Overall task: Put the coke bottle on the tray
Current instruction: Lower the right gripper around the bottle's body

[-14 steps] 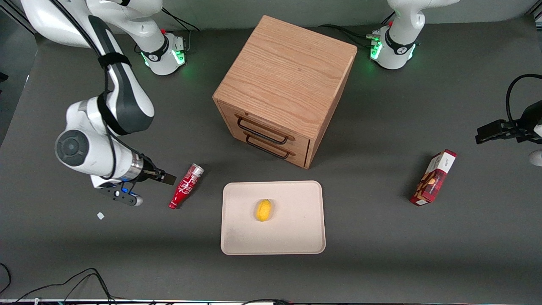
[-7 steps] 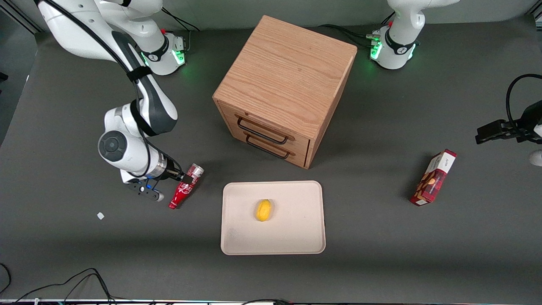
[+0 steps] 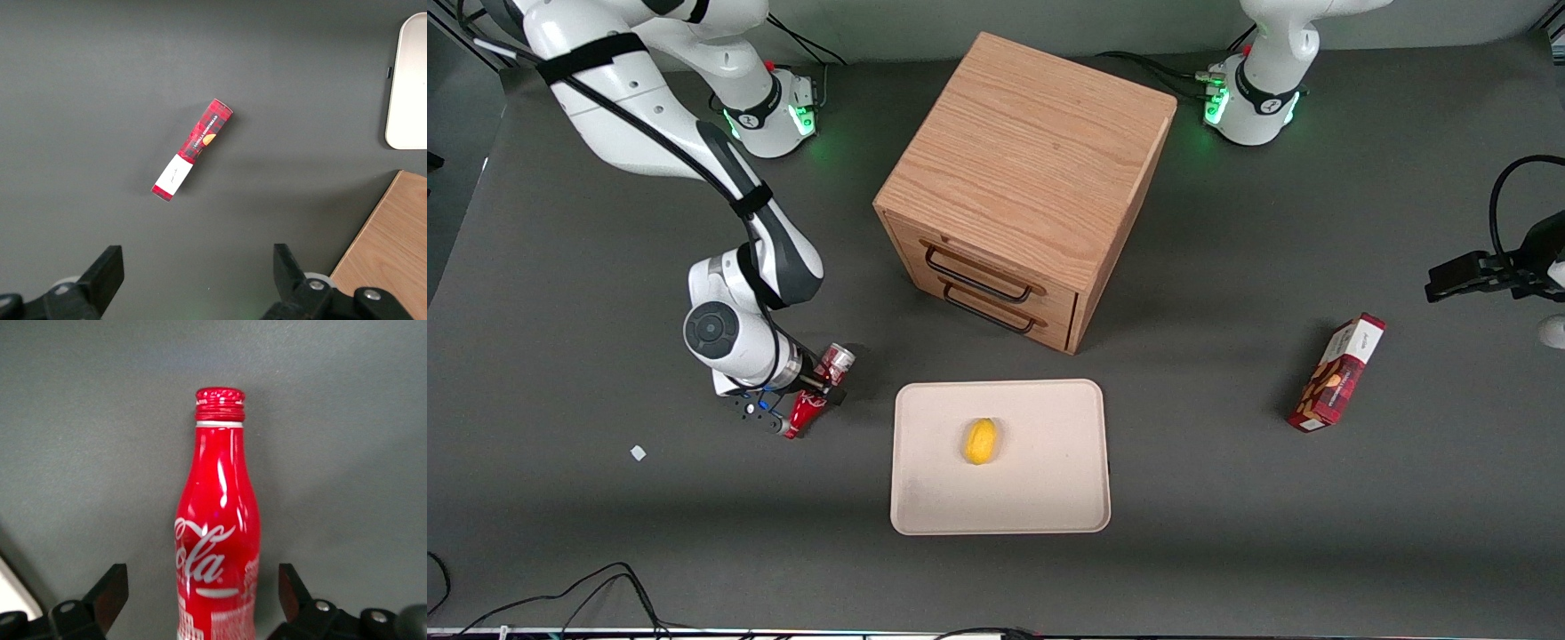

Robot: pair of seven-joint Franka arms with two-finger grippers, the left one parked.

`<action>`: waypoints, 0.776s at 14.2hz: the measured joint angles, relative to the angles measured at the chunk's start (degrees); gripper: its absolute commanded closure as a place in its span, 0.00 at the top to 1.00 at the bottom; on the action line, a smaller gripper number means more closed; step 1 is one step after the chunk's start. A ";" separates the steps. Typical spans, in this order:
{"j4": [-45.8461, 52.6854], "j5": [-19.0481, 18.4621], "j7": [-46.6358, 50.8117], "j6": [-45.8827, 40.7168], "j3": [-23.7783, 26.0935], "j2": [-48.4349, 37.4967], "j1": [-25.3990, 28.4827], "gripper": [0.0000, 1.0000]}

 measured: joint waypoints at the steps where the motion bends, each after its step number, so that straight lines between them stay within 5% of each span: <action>1: 0.01 -0.05 0.25 0.99 0.00 0.78 0.00 1.00; 9: 0.07 -1.15 0.92 2.53 -0.09 2.33 0.00 1.00; 10: 0.07 -1.23 0.92 2.53 -0.10 2.33 0.00 0.88; 11: 0.07 -1.29 0.92 2.54 -0.10 2.33 0.00 0.49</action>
